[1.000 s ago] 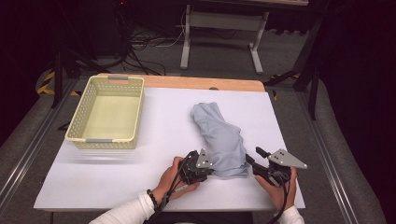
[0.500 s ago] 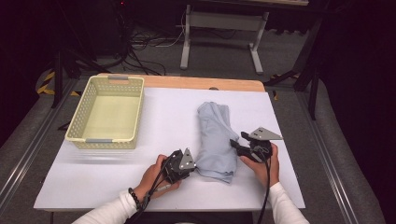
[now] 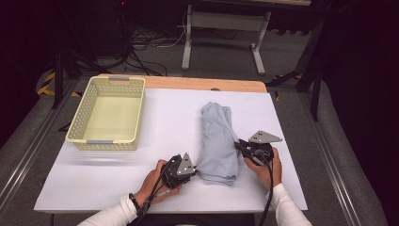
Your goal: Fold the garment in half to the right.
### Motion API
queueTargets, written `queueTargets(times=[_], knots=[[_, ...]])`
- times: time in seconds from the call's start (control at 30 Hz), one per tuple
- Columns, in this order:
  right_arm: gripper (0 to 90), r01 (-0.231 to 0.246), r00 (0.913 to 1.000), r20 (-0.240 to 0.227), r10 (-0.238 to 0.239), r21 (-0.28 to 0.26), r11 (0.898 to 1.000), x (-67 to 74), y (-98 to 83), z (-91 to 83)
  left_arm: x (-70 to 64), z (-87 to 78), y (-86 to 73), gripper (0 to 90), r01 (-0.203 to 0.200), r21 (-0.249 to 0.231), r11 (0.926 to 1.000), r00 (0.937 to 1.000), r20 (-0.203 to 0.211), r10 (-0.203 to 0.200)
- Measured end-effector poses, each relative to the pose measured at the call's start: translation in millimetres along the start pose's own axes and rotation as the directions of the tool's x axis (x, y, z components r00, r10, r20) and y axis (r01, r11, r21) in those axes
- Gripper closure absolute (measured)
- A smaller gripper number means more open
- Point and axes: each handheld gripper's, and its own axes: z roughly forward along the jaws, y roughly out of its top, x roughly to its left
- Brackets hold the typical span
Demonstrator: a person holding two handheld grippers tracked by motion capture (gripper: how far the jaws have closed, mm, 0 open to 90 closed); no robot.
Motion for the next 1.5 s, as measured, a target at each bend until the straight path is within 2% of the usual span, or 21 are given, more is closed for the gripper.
queueTargets(times=[0.17, 0.27, 0.43, 0.53, 0.6, 0.67, 0.77, 0.9, 0.93, 0.97, 1.0, 1.07, 1.13, 1.2, 1.3, 1.4, 1.43, 1.5], knots=[[78.8, 0.019, 0.9988, 0.047, -0.017, -0.052, 0.998, 10.0, 0.7, -24.4, 1.5, 0.1, -0.5, 85.6, 0.011, -0.004, 0.9999, 0.9999, 0.01, -0.011], [78.5, 0.01, 0.9988, 0.049, -0.008, -0.034, 0.999, 12.7, -4.5, -31.0, 1.9, -0.1, -0.6, 85.6, 0.017, -0.002, 0.9999, 0.9998, 0.014, -0.017], [78.2, 0.007, 0.9993, 0.038, -0.008, 0.039, 0.999, 11.5, -15.0, -20.4, 2.8, 0.0, -0.7, 85.6, 0.019, -0.004, 0.9998, 0.9997, 0.017, -0.019], [74.0, 0.001, 0.9997, 0.023, -0.003, 0.074, 0.997, 8.2, -20.1, -8.4, 2.4, 0.2, -0.7, 85.4, 0.018, -0.004, 0.9998, 0.9997, 0.015, -0.018], [68.2, -0.016, 0.9998, 0.015, 0.015, 0.08, 0.997, 5.4, -22.0, -4.6, 2.1, 0.4, -0.7, 85.4, 0.016, -0.006, 0.9999, 0.9998, 0.015, -0.016], [56.3, -0.034, 0.9992, 0.024, 0.032, 0.087, 0.996, 2.3, -23.2, -2.2, 2.3, 0.3, -0.7, 85.3, 0.015, -0.003, 0.9999, 0.9998, 0.013, -0.015], [54.3, -0.089, 0.9958, -0.011, 0.091, 0.103, 0.991, -3.8, -26.2, 2.1, 2.3, 0.3, -0.8, 85.2, 0.017, -0.005, 0.9998, 0.9998, 0.013, -0.017], [51.4, -0.101, 0.9942, -0.026, 0.105, 0.131, 0.986, -6.2, -22.9, 8.4, 3.1, -0.3, -0.5, 85.5, 0.009, -0.004, 0.9999, 0.9998, 0.019, -0.009], [53.0, -0.107, 0.9933, -0.028, 0.112, 0.133, 0.985, -6.1, -21.8, 9.9, 3.6, -0.9, -0.3, 85.7, 0.0, -0.002, 1.0, 0.9998, 0.018, 0.0], [58.4, -0.107, 0.9926, -0.044, 0.113, 0.136, 0.985, -6.3, -21.0, 11.1, 4.0, -1.1, -0.4, 85.8, -0.003, -0.002, 1.0, 0.9999, 0.016, 0.003], [59.0, -0.107, 0.9916, -0.058, 0.115, 0.137, 0.985, -6.3, -20.3, 11.8, 5.2, -1.4, -0.6, 85.9, -0.005, -0.001, 1.0, 0.9998, 0.019, 0.005], [68.9, -0.107, 0.9884, -0.092, 0.121, 0.147, 0.983, -6.4, -18.3, 13.5, 6.9, -2.5, -0.5, 85.9, -0.01, 0.003, 0.9999, 0.9998, 0.017, 0.01], [73.0, -0.101, 0.9883, -0.1, 0.116, 0.143, 0.985, -4.8, -17.7, 14.4, 8.1, -5.4, -1.0, 85.9, -0.018, 0.006, 0.9998, 0.9998, 0.006, 0.018], [75.6, -0.084, 0.9915, -0.087, 0.096, 0.135, 0.987, 0.7, -16.6, 15.3, 10.2, -9.4, -2.3, 85.9, -0.015, -0.003, 0.9999, 0.9999, -0.003, 0.015], [77.2, -0.048, 0.9961, -0.067, 0.056, 0.124, 0.991, 10.3, -12.0, 20.2, 12.2, -16.2, -5.2, 85.9, -0.035, 0.002, 0.9994, 0.9992, -0.02, 0.035], [77.6, 0.005, 0.9977, -0.068, 0.003, 0.115, 0.993, 17.1, -3.6, 30.7, 13.3, -22.1, -8.4, 85.9, -0.057, 0.011, 0.9983, 0.9976, -0.038, 0.057], [77.7, 0.008, 0.9975, -0.07, 0.0, 0.112, 0.994, 17.7, -1.3, 33.6, 13.3, -24.1, -9.3, 85.9, -0.067, 0.014, 0.9976, 0.9966, -0.047, 0.068], [77.9, 0.021, 0.9967, -0.08, -0.013, 0.105, 0.994, 19.0, 4.7, 42.0, 13.5, -28.4, -11.3, 85.9, -0.06, 0.006, 0.9982, 0.9968, -0.052, 0.061]])
